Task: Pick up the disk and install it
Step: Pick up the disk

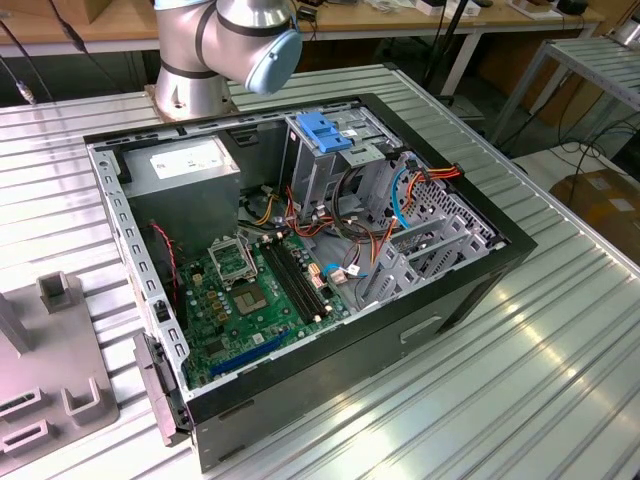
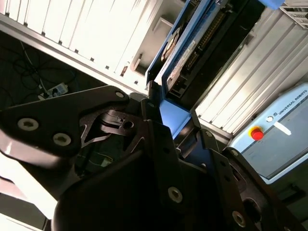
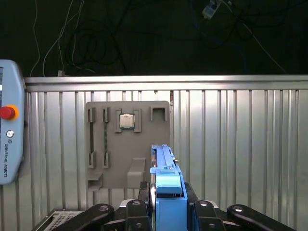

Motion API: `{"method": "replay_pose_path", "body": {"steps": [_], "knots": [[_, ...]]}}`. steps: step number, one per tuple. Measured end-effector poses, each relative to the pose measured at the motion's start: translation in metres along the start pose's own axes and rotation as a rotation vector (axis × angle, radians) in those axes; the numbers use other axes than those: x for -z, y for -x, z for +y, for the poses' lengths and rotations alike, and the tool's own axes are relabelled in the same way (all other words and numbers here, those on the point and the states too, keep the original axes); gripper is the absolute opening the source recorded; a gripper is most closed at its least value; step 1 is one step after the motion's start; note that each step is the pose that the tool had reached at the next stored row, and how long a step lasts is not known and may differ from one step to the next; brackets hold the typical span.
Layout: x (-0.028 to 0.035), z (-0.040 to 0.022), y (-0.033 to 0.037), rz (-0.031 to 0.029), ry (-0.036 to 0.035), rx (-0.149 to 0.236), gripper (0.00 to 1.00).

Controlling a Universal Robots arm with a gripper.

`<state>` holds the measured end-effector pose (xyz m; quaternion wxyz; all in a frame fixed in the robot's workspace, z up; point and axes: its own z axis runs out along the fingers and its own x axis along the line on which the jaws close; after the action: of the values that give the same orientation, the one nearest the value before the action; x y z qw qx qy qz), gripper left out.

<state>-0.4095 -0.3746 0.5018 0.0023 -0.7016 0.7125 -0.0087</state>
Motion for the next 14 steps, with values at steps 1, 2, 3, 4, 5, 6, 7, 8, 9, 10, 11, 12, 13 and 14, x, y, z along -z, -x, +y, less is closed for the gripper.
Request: {"method": "replay_pose_path", "body": {"steps": [1,2,3,4,5,6,7,8,9,10,11,12,13,14], "knots": [[0.0000,-0.0020,0.0000,0.0000,0.0001,0.000,0.37],[0.0000,-0.0036,0.0001,0.0000,0.0000,0.000,0.37],[0.0000,-0.0051,0.0001,0.0000,0.0001,0.000,0.37],[-0.0001,-0.0063,0.0001,0.0000,0.0000,0.000,0.37],[-0.0001,-0.0086,0.0002,0.0000,0.0000,0.000,0.37],[-0.0001,-0.0103,0.0002,0.0000,0.0000,0.000,0.37],[-0.0002,-0.0118,0.0002,0.0000,0.0000,0.000,0.37],[-0.0002,-0.0143,0.0002,0.0000,0.0000,0.000,0.37],[-0.0002,-0.0161,0.0002,0.0000,0.0000,0.000,0.37],[-0.0002,-0.0175,0.0003,0.0000,0.0000,0.000,0.37],[-0.0003,-0.0200,0.0003,0.0000,0.0001,0.000,0.37],[-0.0003,-0.0220,0.0003,0.0000,0.0000,0.000,0.37],[-0.0003,-0.0233,0.0004,0.0001,0.0001,0.000,0.37],[-0.0004,-0.0249,0.0004,0.0000,-0.0001,0.000,0.37]]}}
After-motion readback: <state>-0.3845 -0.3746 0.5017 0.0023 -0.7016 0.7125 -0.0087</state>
